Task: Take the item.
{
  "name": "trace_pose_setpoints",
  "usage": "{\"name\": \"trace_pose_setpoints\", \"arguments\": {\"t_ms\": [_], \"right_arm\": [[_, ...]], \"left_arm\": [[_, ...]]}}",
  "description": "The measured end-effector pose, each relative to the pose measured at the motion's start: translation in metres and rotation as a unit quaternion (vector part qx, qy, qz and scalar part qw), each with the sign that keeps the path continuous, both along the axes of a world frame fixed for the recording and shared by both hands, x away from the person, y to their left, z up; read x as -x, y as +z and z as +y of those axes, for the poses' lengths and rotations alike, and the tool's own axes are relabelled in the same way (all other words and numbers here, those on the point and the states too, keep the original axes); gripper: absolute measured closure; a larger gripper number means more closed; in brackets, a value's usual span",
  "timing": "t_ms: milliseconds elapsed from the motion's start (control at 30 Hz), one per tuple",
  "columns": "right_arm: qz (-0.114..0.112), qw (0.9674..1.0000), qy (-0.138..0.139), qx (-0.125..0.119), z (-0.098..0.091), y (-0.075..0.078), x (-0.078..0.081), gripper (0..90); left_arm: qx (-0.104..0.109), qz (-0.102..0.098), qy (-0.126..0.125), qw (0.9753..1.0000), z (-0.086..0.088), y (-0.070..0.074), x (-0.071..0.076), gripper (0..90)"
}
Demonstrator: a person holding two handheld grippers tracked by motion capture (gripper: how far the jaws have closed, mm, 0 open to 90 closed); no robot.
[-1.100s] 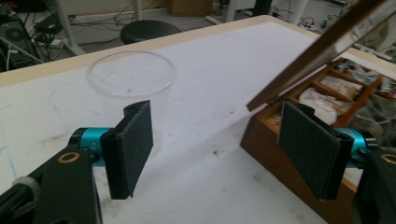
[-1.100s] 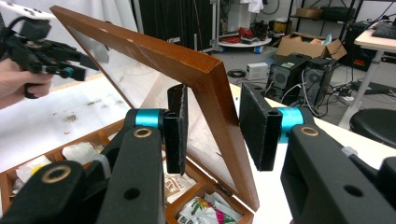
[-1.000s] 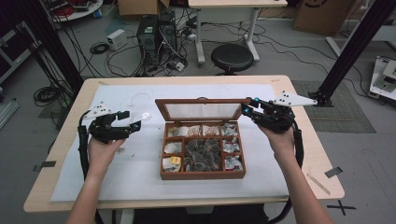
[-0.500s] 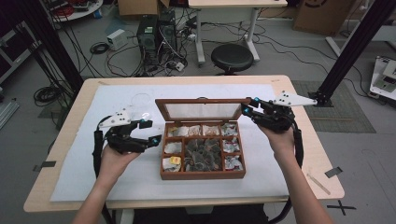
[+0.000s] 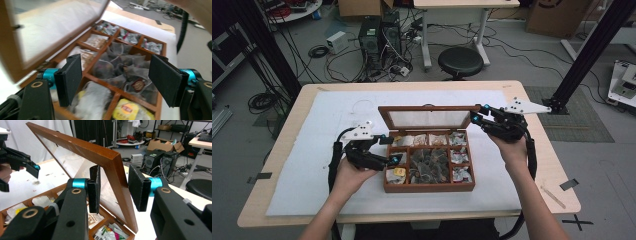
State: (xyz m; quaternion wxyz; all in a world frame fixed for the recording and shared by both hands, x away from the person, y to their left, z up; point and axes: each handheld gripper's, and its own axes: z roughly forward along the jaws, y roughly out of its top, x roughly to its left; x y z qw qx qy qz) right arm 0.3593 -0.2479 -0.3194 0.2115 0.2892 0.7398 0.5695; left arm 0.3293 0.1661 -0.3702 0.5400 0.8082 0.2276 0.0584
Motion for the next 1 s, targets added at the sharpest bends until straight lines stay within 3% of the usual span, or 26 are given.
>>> {"name": "trace_pose_setpoints", "arguments": {"t_ms": [400, 1000], "right_arm": [[-0.001, 1.0, 0.0, -0.001, 0.0, 0.0, 0.0, 64.4], [-0.006, 1.0, -0.002, 0.004, 0.001, 0.0, 0.001, 64.4]], "left_arm": [[-0.027, 0.038, -0.034, 0.9983, -0.037, -0.012, -0.003, 40.9], [-0.055, 0.078, -0.027, 0.9951, -0.058, -0.021, -0.007, 57.8]]}}
